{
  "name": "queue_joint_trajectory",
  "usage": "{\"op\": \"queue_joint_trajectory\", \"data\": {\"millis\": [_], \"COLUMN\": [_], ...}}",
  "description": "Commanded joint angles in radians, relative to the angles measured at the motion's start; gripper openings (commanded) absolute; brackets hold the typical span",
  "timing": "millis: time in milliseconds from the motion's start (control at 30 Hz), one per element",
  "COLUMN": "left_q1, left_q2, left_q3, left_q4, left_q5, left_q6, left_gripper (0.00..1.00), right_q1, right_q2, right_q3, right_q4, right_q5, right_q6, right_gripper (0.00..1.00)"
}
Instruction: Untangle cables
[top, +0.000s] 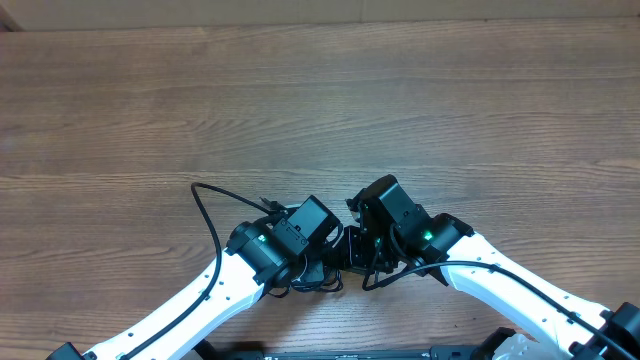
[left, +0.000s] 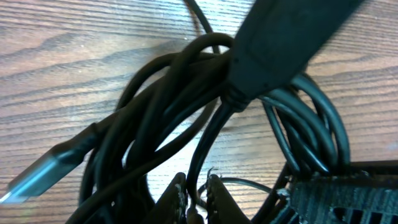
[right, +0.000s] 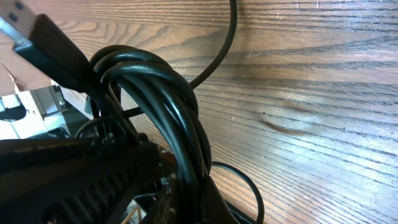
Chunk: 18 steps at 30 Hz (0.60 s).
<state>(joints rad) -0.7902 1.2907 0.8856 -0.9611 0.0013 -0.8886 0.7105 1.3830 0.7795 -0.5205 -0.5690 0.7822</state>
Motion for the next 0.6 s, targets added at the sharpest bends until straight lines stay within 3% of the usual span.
{"op": "queue_joint_trajectory", "data": {"millis": [0,100,167,267,367,567], "left_q1": [0.034,0.065,0.08,0.093,0.098,0.098], "left_q2": [-0.013,-0.03,-0.04,-0.054,-0.064,-0.05], "left_q3": [0.032,0.102,0.156,0.246,0.309,0.314], "left_q4": [-0.007,-0.025,-0.04,-0.083,-0.087,-0.086], "left_q5": [-0.034,0.0,0.026,0.014,-0.035,-0.121], "left_q6": [-0.016,0.026,0.08,0.138,0.16,0.14], "left_gripper": [0.15,0.21,0.31,0.59,0.79,0.89], "right_q1": [0.002,0.002,0.002,0.002,0.002,0.002], "right_q2": [-0.022,-0.022,-0.022,-0.022,-0.022,-0.022], "right_q3": [0.023,0.023,0.023,0.023,0.023,0.023], "right_q4": [0.002,0.002,0.002,0.002,0.002,-0.006], "right_q5": [-0.009,-0.008,-0.008,-0.009,-0.009,-0.009], "right_q6": [0.002,0.002,0.002,0.002,0.002,0.002], "right_gripper": [0.04,0.04,0.04,0.05,0.05,0.06]}}
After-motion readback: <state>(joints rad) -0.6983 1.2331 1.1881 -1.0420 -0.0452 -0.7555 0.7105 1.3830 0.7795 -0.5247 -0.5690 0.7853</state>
